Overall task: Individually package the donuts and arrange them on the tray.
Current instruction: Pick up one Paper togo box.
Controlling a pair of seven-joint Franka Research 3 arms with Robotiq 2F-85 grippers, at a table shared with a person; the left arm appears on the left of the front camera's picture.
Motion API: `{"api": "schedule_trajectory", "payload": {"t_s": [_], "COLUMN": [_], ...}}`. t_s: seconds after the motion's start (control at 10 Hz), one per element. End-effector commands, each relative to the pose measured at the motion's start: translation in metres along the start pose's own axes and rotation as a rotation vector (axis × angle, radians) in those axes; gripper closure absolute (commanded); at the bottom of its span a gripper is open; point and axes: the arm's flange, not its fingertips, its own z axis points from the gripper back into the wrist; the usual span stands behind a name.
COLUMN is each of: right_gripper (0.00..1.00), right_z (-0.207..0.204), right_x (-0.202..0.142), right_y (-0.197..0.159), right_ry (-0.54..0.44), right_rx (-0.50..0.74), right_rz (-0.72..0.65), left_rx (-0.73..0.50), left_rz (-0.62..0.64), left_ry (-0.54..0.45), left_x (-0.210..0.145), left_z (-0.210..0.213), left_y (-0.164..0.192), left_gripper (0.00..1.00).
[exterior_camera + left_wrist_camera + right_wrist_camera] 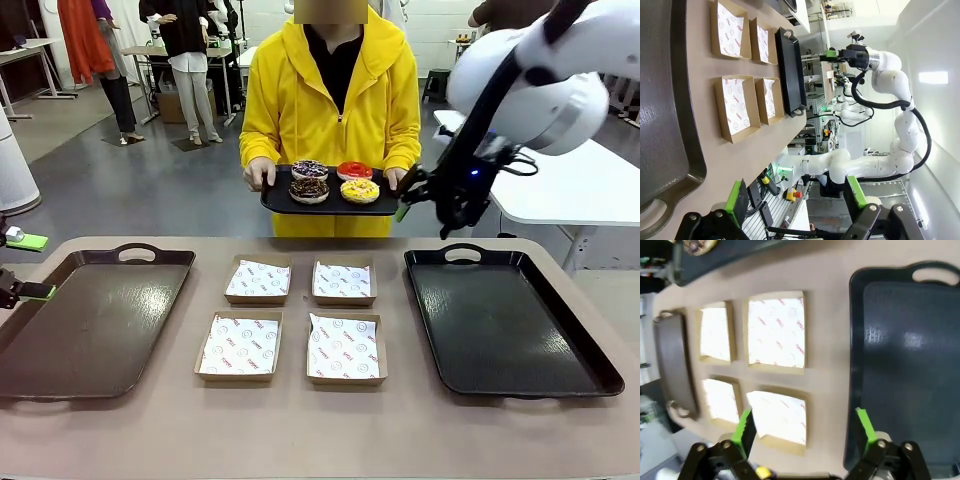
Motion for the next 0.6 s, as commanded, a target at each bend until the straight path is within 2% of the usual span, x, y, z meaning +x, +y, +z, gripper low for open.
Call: {"api": "schedule_trajectory", "payload": {"t_s": [0.0, 0.2, 0.3, 0.4, 0.5], "right_gripper": [0.00, 0.00, 0.00, 0.00, 0.00], "right_z": [-0.019, -0.041, -0.042, -0.037, -0.037], "right_x": [0.004, 0.001, -0.006, -0.008, -0.008], "right_y": [0.023, 0.034, 0.033, 0.031, 0.031], "right_ry": [0.009, 0.001, -0.018, 0.026, 0.026], "right_rx": [-0.077, -0.109, -0.077, -0.082, -0.082], "right_rz": [0.000, 0.020, 0.044, 0.035, 0.035], "left_rx": [-0.019, -0.019, -0.019, -0.019, -0.019], "left_rz": [-0.006, -0.006, -0.006, -0.006, -0.006], "left_ry": [-0.010, -0.010, -0.010, -0.010, -0.010], "left_x": [0.001, 0.001, 0.001, 0.001, 0.001], "left_z": [0.001, 0.001, 0.001, 0.001, 0.001], "left_y": [-0.001, -0.001, -0.001, -0.001, -0.001], "left_gripper": [0.00, 0.00, 0.00, 0.00, 0.00]}}
